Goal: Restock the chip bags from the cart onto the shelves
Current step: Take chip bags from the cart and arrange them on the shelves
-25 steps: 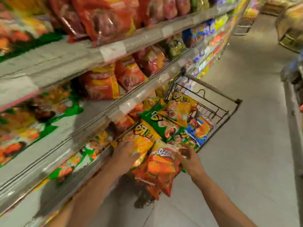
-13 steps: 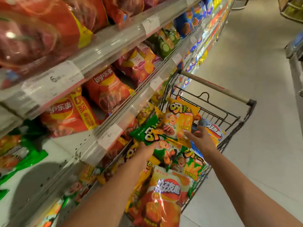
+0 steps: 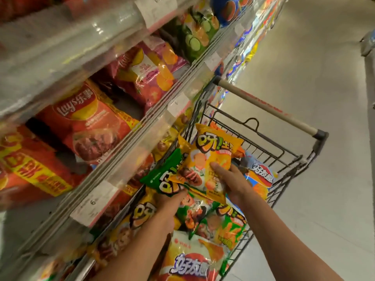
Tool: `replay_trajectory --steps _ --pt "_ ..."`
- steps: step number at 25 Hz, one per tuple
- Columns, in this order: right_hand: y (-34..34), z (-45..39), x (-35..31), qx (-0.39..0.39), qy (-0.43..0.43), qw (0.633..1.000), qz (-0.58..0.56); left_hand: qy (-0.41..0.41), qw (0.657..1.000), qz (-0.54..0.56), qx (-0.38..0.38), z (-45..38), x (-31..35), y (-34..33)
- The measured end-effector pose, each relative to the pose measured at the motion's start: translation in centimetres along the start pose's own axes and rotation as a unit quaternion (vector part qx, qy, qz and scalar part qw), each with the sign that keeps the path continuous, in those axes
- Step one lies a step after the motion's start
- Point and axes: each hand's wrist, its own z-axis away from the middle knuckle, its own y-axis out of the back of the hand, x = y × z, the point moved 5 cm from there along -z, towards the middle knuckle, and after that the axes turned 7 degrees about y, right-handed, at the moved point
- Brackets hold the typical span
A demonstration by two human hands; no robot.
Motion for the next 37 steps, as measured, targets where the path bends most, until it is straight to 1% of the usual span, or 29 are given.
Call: replay_trajectory --steps 3,5,9,11,15,17,19,24,27,32,34,37 --pt "0.3 -0.2 -0.5 -0.049 0.013 0.998 -0.033 -0.031 0.997 0.024 0.061 1.2 0.2 0.1" --pt "0.9 0.1 -1.6 -0.063 0.024 0.997 -0.041 -0.059 0.994 0.047 0.076 2.7 0.3 0.1" --pt "2.8 0.6 -3.8 -0.1 0.034 0.994 -0.01 -0.106 0.989 0.058 0.091 5.9 0.2 1.3" --pt "4.0 0.9 -4.7 -0.124 0.036 0.992 0.015 -0.124 0.986 0.062 0.09 7.1 -0.6 2.5" --pt "6.0 2.1 -5.1 -0.202 0.029 0.975 0.09 -0.153 0.983 0.075 0.063 9.4 -2.6 5.3" --pt "6.3 3.4 -4.4 -0.231 0.014 0.966 0.116 -0.154 0.984 0.072 0.063 10.8 -4.1 7.0" --pt "5.7 5.2 -3.6 -0.256 0.01 0.958 0.131 -0.167 0.98 0.095 0.05 12.2 -5.9 9.0" --pt "2.3 12.3 -0.8 -0.283 0.043 0.943 0.169 -0.215 0.972 0.094 0.017 16.5 -11.9 14.2" --pt "-0.3 17.9 1.9 -0.294 0.062 0.934 0.195 -0.223 0.967 0.12 0.003 19.2 -17.0 17.8" --pt "-4.5 25.9 7.2 -0.291 0.1 0.915 0.26 -0.239 0.954 0.18 0.012 22.7 -26.0 24.7" --pt "-6.6 28.9 9.5 -0.311 0.11 0.903 0.273 -0.242 0.946 0.216 0.017 23.7 -29.5 27.4" --pt "-9.8 32.5 12.6 -0.356 0.109 0.885 0.279 -0.225 0.938 0.262 0.036 25.2 -34.3 31.0"
